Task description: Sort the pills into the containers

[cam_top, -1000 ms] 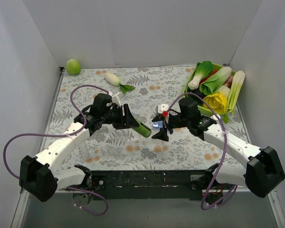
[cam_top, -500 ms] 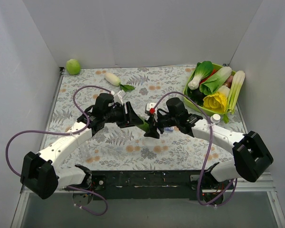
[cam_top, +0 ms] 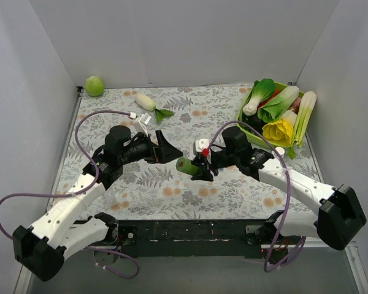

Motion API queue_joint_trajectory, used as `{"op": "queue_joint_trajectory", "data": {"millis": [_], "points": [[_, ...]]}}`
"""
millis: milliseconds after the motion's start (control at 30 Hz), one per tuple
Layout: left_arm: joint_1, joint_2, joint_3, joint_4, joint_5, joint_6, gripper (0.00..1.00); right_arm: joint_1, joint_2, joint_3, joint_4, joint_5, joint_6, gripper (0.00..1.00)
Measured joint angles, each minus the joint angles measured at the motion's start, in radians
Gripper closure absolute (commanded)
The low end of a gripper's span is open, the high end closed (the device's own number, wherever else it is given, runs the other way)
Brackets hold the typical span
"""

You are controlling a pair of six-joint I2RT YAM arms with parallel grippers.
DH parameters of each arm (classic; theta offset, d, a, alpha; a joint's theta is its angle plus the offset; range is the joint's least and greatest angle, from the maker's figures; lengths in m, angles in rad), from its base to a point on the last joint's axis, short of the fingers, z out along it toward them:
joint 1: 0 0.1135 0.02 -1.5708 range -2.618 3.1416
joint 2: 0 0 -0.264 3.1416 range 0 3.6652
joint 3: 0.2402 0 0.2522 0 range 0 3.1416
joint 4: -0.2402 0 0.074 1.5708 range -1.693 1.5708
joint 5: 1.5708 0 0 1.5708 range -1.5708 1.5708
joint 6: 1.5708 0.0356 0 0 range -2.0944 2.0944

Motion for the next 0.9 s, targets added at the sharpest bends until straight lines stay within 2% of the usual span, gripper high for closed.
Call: {"op": "queue_joint_trajectory", "data": {"millis": [200,300,567,733,900], "points": [[0.001,-0.241,-0.102,0.165,0.035,0.174,0.02,0.0,-0.174,-0.008,-0.122,-0.006,-0.167,0.99],[0.001,-0.283,-0.146,0.246,0.082,0.242,0.02,0.0,-0.229,-0.008,-0.175,0.035,-0.231,0.99],[-0.019,-0.118,-0.135,0.357,0.232,0.403,0.02,-0.002,-0.364,-0.085,-0.202,0.121,-0.248,0.99],[-0.06,-0.114,-0.135,0.372,0.28,0.576,0.02,-0.003,-0.398,-0.11,-0.202,0.139,-0.246,0.99],[-0.108,-0.102,-0.123,0.378,0.296,0.685,0.02,-0.003,-0.397,-0.11,-0.189,0.133,-0.246,0.99]]}}
